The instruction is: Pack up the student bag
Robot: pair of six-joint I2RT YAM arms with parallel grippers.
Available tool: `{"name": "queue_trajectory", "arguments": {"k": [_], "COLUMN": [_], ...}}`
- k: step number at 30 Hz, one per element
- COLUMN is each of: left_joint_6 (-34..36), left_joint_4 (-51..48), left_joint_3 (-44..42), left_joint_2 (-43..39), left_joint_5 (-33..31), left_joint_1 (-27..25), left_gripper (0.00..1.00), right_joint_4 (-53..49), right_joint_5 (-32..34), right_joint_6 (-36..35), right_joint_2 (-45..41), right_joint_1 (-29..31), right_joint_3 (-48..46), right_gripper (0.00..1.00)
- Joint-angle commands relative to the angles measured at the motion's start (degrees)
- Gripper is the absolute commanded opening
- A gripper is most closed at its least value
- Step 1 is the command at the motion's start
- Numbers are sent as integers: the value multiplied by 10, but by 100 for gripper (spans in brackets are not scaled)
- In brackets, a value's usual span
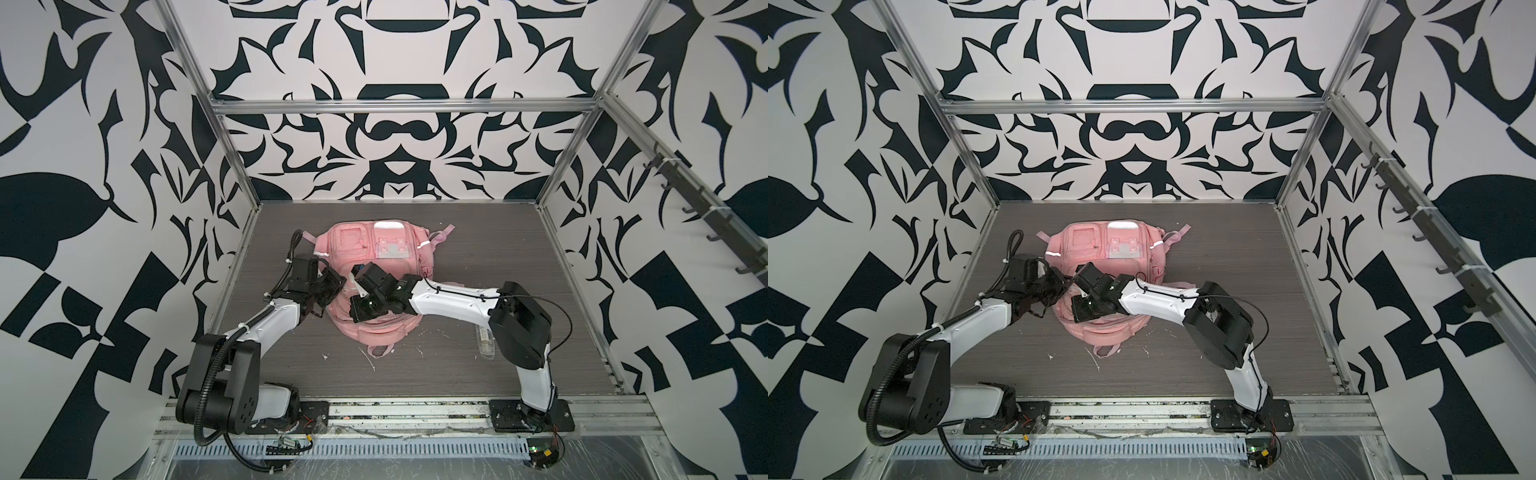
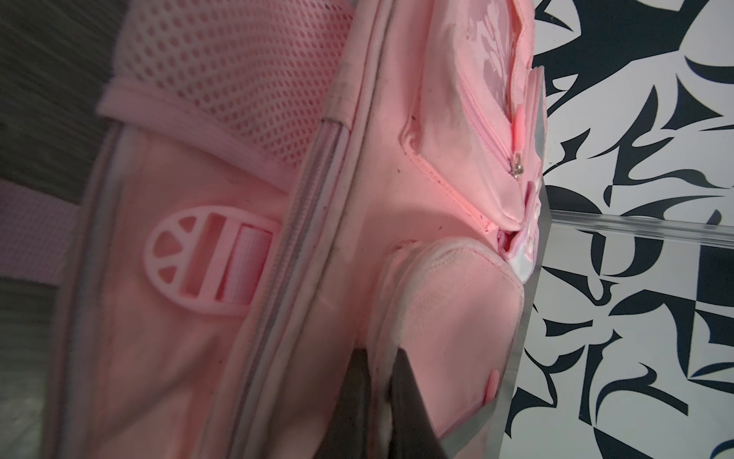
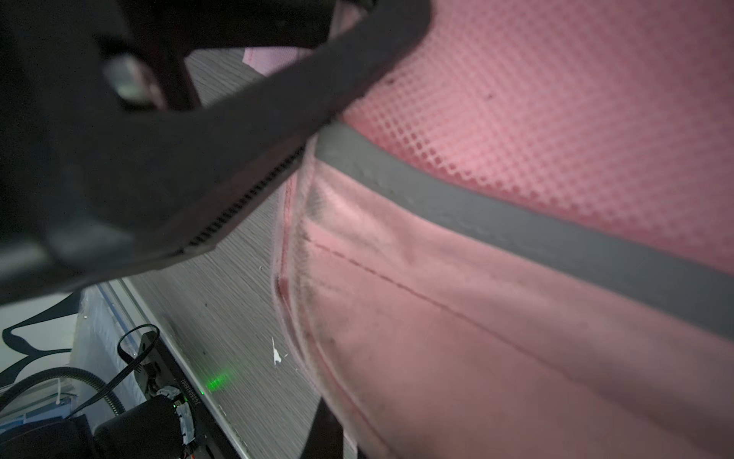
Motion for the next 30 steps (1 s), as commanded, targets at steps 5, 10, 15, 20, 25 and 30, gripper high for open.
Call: {"name": "queue_trajectory", "arguments": {"k": [5, 10, 15, 20, 25, 30], "left_joint_6": [76, 121, 141, 157, 155, 140], "left_joint_4": [-82, -119, -117, -110, -102, -86], "left_joint_3": [56, 91, 150, 205, 216, 215], "left_joint_2": [-10, 12, 102, 162, 191, 203], "left_joint_5": [9, -7, 49, 71, 80, 88], "left_joint_1": [-10, -10, -23, -90, -110, -120], "left_gripper": [45, 50, 48, 45, 44, 42], "right_joint_4": [52, 54, 34, 2, 21, 30], "right_joint_5": [-8, -16, -28, -34, -63, -72], "right_joint_6": [-14, -12, -22, -39, -31, -28], "right_joint_2": [-111, -191, -247, -257, -241, -203], "right_joint_1": [-15, -49, -100, -114, -109, -84], "right_joint_3": [-111, -202, -262, -278, -286, -246], "right_gripper": [0, 0, 0, 0, 0, 0]}}
